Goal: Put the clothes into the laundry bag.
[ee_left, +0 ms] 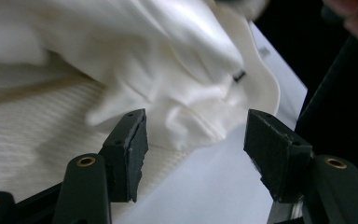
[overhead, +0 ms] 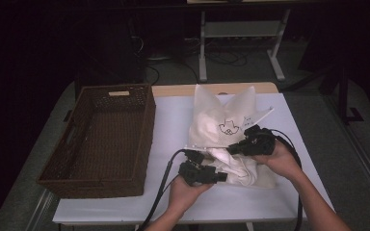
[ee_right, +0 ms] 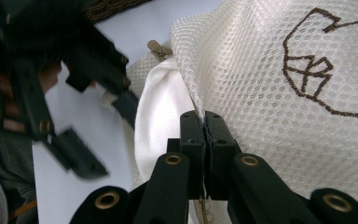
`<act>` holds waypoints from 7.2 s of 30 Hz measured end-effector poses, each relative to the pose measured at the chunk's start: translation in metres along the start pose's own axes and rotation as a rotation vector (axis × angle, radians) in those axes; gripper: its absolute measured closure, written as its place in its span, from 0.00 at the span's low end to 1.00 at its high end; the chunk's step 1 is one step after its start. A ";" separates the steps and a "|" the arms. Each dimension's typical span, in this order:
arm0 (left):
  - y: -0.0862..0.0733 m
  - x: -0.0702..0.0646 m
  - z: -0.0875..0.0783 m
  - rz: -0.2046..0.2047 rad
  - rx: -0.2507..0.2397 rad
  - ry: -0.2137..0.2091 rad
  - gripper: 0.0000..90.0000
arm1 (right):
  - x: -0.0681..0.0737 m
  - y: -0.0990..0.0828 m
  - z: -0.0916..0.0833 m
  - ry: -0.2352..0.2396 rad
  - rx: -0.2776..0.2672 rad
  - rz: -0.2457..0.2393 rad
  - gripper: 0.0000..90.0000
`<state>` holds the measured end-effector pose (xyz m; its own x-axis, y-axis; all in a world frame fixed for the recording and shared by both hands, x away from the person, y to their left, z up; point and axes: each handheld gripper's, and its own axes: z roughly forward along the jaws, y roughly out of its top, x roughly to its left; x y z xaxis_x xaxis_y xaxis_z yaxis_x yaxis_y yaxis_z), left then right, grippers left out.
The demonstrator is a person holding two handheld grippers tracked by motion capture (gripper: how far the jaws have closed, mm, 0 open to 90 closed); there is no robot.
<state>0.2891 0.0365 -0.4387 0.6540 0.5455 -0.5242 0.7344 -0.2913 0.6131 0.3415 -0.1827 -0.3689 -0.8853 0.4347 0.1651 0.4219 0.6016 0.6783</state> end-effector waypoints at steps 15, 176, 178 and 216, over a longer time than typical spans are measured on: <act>0.040 0.009 0.038 -0.042 -0.115 0.040 0.95 | -0.001 -0.005 -0.008 -0.006 -0.014 -0.008 0.97; -0.042 0.027 -0.074 -0.054 -0.007 0.130 0.54 | 0.021 -0.032 0.001 0.081 0.084 -0.062 0.88; -0.044 0.027 -0.075 -0.054 0.010 0.133 0.55 | 0.025 -0.027 0.001 0.087 0.068 -0.076 0.85; -0.046 0.034 -0.078 -0.044 -0.008 0.044 0.77 | 0.069 0.011 0.076 0.053 0.227 -0.285 0.95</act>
<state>0.2631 0.1297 -0.4391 0.6121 0.5921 -0.5242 0.7607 -0.2596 0.5950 0.3006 -0.0950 -0.4044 -0.9799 0.1968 0.0333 0.1845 0.8292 0.5276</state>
